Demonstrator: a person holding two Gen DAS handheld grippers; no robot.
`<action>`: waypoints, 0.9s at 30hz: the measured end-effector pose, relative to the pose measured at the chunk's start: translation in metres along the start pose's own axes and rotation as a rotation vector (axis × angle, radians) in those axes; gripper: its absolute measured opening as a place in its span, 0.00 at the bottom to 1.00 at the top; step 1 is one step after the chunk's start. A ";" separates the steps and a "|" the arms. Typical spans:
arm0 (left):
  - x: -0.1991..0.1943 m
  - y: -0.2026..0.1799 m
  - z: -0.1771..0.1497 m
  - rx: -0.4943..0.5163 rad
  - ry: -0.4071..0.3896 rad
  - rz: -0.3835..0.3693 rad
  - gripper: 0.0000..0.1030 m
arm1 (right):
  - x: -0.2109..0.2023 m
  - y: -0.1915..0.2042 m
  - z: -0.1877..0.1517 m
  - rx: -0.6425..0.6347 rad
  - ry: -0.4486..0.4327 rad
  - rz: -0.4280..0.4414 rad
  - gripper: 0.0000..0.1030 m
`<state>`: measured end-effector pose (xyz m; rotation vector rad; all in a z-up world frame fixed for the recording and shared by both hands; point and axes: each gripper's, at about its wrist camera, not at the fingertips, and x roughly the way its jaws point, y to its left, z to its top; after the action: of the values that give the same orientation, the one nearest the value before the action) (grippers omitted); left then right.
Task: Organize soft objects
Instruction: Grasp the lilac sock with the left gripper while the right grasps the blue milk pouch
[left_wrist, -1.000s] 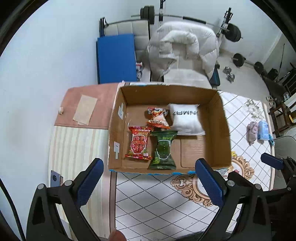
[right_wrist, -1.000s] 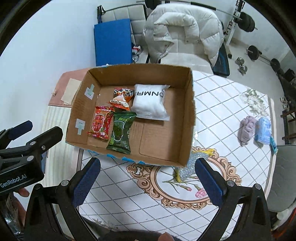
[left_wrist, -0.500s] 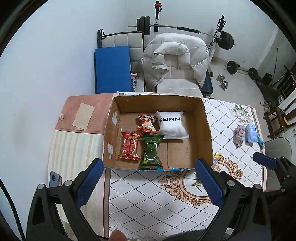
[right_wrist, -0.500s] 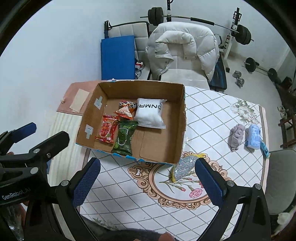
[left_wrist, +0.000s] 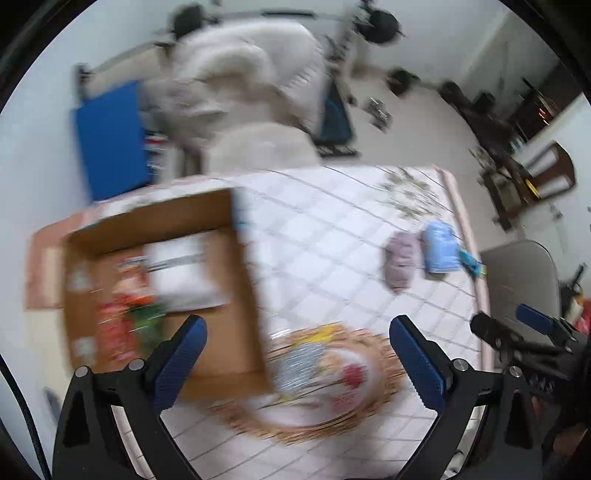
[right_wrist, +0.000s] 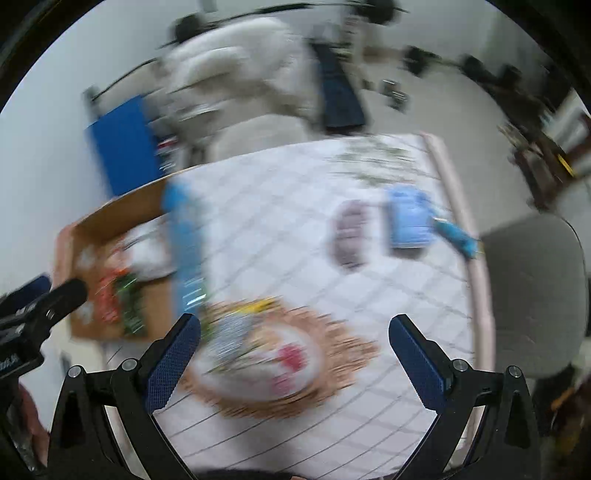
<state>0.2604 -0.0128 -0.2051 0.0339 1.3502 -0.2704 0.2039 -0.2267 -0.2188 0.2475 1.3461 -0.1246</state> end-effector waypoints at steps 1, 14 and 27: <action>0.016 -0.012 0.010 0.014 0.023 -0.013 0.98 | 0.010 -0.018 0.010 0.026 0.011 -0.010 1.00; 0.250 -0.153 0.070 0.173 0.411 -0.006 0.96 | 0.128 -0.160 0.087 0.181 0.163 0.016 1.00; 0.256 -0.121 0.066 0.111 0.388 0.091 0.38 | 0.200 -0.145 0.115 0.136 0.272 0.003 1.00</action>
<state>0.3469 -0.1857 -0.4218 0.2508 1.7123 -0.2705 0.3237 -0.3851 -0.4051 0.3915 1.6093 -0.1853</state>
